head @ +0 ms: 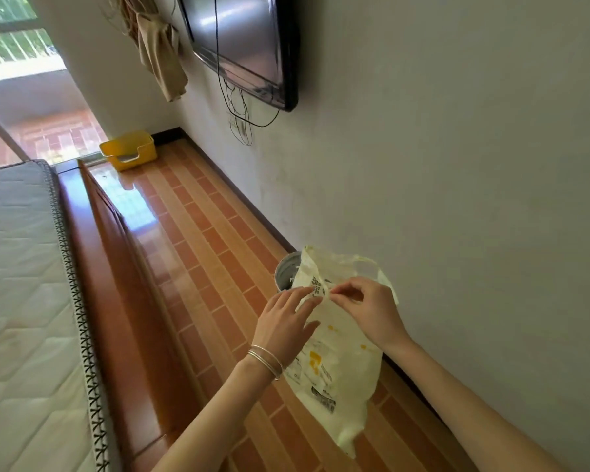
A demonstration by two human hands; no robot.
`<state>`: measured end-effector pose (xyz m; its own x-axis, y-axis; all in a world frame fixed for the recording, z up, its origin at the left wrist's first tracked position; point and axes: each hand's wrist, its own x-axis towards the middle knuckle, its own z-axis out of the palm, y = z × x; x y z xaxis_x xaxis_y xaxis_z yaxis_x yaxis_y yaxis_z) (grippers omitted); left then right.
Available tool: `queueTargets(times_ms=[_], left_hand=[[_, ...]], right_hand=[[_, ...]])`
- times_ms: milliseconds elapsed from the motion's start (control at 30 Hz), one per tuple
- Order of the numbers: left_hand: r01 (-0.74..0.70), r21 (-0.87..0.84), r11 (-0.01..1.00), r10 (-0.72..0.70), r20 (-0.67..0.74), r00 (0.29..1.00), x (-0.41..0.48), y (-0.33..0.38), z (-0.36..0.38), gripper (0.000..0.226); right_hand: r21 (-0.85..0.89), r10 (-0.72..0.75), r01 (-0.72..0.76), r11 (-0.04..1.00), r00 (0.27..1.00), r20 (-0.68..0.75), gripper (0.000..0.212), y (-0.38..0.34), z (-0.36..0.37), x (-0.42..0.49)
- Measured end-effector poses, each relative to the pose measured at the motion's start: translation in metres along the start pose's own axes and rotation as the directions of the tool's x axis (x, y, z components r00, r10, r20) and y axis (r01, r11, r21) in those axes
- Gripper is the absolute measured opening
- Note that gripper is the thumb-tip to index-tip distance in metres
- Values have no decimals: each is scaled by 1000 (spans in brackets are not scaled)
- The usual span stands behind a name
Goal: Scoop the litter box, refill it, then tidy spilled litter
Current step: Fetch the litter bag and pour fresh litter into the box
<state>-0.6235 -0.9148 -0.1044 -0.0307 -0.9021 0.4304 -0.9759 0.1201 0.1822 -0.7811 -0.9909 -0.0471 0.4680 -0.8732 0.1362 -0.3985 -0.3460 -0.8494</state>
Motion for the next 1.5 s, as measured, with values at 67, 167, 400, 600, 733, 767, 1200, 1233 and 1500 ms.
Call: queueTargets(times_ms=[67,167,400,600,733,767,1200,1233,1500], left_hand=[[56,30,998,-56,-5,998,-4,-12,0,53],[167,92,982,-165,-23,986,-11,-24,2,63],[351,134,927,-347,-55,936,9,-69,3,53],[440,72,895,-429,-124,895,58,-123,1,20],[507,29,862,-497,-157,854,85,-154,2,22],[520,13,854,-511,-166,844,90,-161,2,22],[619,-111,777,-625,-249,740,128,-299,-11,15],[641,-126,757,-650,-242,720,127,-314,-12,12],[636,-95,766,-641,-32,767,127,-374,-39,57]], right_hand=[[18,17,-17,1000,999,27,5,-5,15,13],[36,48,-51,998,995,92,9,-10,38,38],[74,24,-49,996,952,306,8,-24,75,98],[115,-90,47,992,907,411,10,-36,97,162],[90,-222,203,975,873,435,14,-36,104,204],[54,-258,261,964,863,434,15,-36,104,213],[-186,-388,511,840,803,452,27,-50,160,338],[-179,-379,497,849,809,450,27,-57,172,345],[-61,-270,331,942,850,453,32,-116,265,402]])
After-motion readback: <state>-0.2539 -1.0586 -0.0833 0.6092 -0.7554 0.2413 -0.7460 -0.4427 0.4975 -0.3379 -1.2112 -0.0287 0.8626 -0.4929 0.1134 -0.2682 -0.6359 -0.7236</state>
